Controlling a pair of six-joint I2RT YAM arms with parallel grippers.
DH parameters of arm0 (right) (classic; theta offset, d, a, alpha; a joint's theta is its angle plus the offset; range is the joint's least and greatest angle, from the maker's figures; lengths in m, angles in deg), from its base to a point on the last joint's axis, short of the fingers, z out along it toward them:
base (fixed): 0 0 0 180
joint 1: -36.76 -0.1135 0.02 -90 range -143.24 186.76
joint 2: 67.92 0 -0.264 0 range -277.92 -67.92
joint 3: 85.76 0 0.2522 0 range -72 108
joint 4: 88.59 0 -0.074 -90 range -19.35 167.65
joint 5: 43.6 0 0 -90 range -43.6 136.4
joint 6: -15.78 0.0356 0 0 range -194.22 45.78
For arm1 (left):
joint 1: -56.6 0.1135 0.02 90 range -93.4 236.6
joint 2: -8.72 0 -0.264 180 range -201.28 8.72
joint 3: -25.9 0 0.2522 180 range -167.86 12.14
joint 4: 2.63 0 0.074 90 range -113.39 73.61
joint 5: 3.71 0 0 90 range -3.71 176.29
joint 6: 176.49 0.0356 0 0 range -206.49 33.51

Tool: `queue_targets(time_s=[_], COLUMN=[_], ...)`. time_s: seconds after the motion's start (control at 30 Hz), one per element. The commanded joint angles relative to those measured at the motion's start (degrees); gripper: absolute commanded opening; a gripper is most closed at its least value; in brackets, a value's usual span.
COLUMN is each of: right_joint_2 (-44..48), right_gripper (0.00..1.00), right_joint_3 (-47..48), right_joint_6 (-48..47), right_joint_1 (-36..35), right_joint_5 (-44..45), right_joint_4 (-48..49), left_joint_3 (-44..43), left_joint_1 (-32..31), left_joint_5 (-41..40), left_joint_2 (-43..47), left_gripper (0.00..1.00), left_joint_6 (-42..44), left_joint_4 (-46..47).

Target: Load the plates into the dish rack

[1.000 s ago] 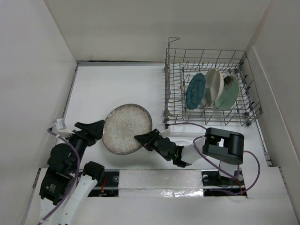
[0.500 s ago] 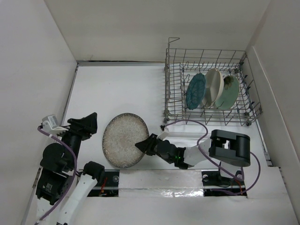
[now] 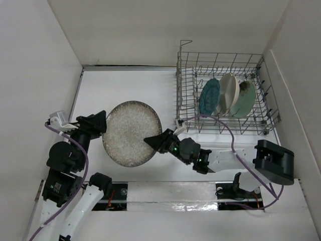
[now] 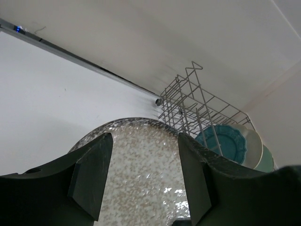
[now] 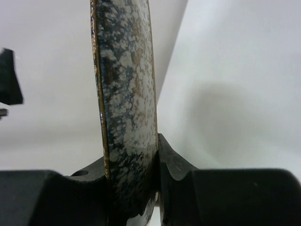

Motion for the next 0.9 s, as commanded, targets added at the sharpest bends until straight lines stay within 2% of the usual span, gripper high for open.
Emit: queue_targets(time_s=[0.0,0.17,0.33,0.4,0.43,0.5,0.53,0.57,0.63,0.67,0.77,0.87], right_joint_2=[8.48,15.51,20.87,24.82,26.05,29.3,30.01,30.46,31.16,30.99,30.11,28.36], right_gripper=[0.0,0.0,0.0,0.0,0.0,0.0,0.0,0.0,0.0,0.0,0.0,0.0], right_joint_3=[8.19,11.53,13.9,15.3,17.14,19.26,20.4,23.37,26.37,29.26,32.8,38.5], right_joint_6=[-2.1,-7.47,-6.68,-7.73,-8.87,-10.1,-11.24,-11.95,-12.74,-12.66,-11.17,-11.69], right_joint_1=[2.66,9.68,23.72,28.22,33.29,38.94,42.01,48.48,55.11,62.1,71.37,84.54], right_joint_5=[0.67,0.42,-4.42,-5.73,-6.35,-8.9,-10.12,-12.75,-15.57,-19.85,-26.98,-32.35], right_joint_4=[14.39,6.92,4.27,-0.72,-2.74,-8.98,-10.92,-15.38,-19.45,-22.34,-26.13,-29.39], left_joint_3=[-3.86,-5.61,-3.69,-1.49,-0.88,0.62,1.06,1.93,2.9,3.86,5.62,7.47], left_joint_1=[-0.31,-0.31,-0.31,-0.31,-0.31,-0.31,-0.31,-0.31,-0.31,-0.31,-0.31,-0.31], left_joint_5=[-0.47,0.23,4.88,7.96,9.19,12.88,14.2,16.38,19.38,20.44,21.32,22.64], left_joint_2=[-0.14,1.01,-1.62,-2.5,-3.38,-4.35,-4.7,-5.4,-5.85,-5.67,-4.71,-3.3], left_gripper=[0.54,0.54,0.52,0.5,0.46,0.41,0.32,0.27,0.14,0.11,0.08,0.09], left_joint_6=[1.66,1.83,2.27,3.15,3.67,4.99,5.26,5.7,6.58,6.75,7.28,7.11], left_joint_4=[5.09,7.55,8.43,8.52,8.52,8.26,8.26,8.34,8.7,8.96,9.49,10.36])
